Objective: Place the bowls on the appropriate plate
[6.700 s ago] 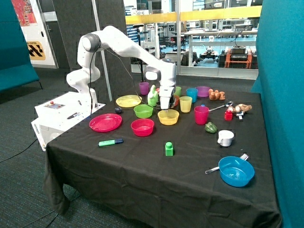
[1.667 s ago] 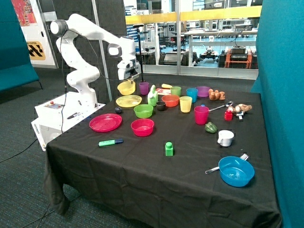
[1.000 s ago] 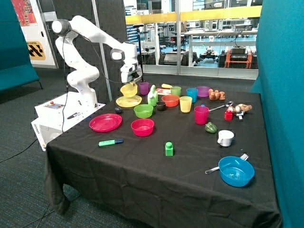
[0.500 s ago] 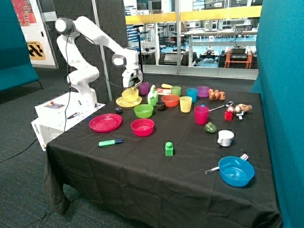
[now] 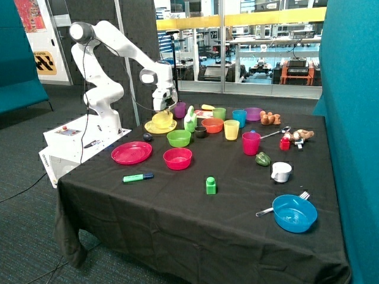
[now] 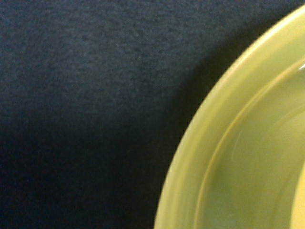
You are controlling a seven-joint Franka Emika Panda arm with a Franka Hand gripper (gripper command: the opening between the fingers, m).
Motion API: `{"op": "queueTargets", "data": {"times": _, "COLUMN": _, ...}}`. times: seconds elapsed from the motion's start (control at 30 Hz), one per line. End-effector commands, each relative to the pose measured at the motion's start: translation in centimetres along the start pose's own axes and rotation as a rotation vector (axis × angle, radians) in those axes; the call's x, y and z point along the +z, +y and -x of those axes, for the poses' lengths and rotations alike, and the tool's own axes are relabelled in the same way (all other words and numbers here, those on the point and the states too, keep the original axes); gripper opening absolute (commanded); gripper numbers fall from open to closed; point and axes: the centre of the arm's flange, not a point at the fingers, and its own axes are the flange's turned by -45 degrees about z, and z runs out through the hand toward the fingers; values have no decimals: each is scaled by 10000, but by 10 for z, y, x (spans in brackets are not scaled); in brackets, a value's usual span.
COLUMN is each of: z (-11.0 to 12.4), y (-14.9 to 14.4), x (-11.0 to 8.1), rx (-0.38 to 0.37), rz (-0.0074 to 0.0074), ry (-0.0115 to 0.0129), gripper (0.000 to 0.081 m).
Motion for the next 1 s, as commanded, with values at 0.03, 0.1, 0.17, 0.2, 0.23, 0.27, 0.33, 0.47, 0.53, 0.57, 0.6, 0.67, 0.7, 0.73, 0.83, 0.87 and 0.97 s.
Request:
{"op": "queueTargets", "data": {"times": 0.03, "z": -3, "y": 7, "x": 1, "rx": -122, "rz": 4, "ry": -13, "gripper": 401}}
{"op": "queueTargets", "data": {"times": 0.1, "z": -2, "y": 9, "x": 0, "rx": -141, "rz": 4, "ry": -13, "gripper": 467}}
{"op": "queueTargets", "data": {"times": 0.17, "z": -2, "y": 10, "x": 1, "rx": -155, "rz": 4, "ry": -13, "gripper": 506}}
{"op": "queueTargets", "data": {"times": 0.2, "z": -2, "y": 10, "x": 1, "rx": -159, "rz": 4, "ry": -13, "gripper": 520}}
{"op": "queueTargets", "data": {"times": 0.23, "z": -1, "y": 11, "x": 1, "rx": -180, "rz": 4, "ry": -13, "gripper": 538}}
{"op": "queueTargets", "data": {"times": 0.27, "z": 0, "y": 11, "x": 1, "rx": -184, "rz": 4, "ry": -13, "gripper": 555}}
{"op": "queueTargets", "data": {"times": 0.33, "z": 1, "y": 12, "x": 2, "rx": -204, "rz": 4, "ry": -13, "gripper": 580}}
{"op": "queueTargets", "data": {"times": 0.47, "z": 2, "y": 12, "x": 3, "rx": -228, "rz": 4, "ry": -13, "gripper": 597}}
{"op": "queueTargets", "data": {"times": 0.53, "z": 3, "y": 12, "x": 2, "rx": -271, "rz": 4, "ry": -13, "gripper": 593}}
{"op": "queueTargets", "data": {"times": 0.57, "z": 3, "y": 11, "x": 1, "rx": -288, "rz": 4, "ry": -13, "gripper": 586}}
{"op": "queueTargets", "data": {"times": 0.6, "z": 3, "y": 11, "x": 1, "rx": -307, "rz": 4, "ry": -13, "gripper": 581}}
{"op": "queueTargets", "data": {"times": 0.67, "z": 2, "y": 11, "x": -1, "rx": -336, "rz": 4, "ry": -13, "gripper": 568}}
{"op": "queueTargets", "data": {"times": 0.7, "z": 2, "y": 10, "x": -3, "rx": -369, "rz": 4, "ry": -13, "gripper": 555}}
{"op": "queueTargets", "data": {"times": 0.73, "z": 1, "y": 10, "x": -5, "rx": -393, "rz": 4, "ry": -13, "gripper": 546}}
{"op": "queueTargets", "data": {"times": 0.83, "z": -3, "y": 9, "x": -13, "rx": -541, "rz": 3, "ry": -13, "gripper": 513}}
{"op": "queueTargets", "data": {"times": 0.87, "z": -5, "y": 9, "x": -16, "rx": -574, "rz": 3, "ry": -13, "gripper": 501}}
{"op": "queueTargets", "data": {"times": 0.97, "z": -8, "y": 9, "x": -21, "rx": -626, "rz": 3, "ry": -13, "gripper": 481}}
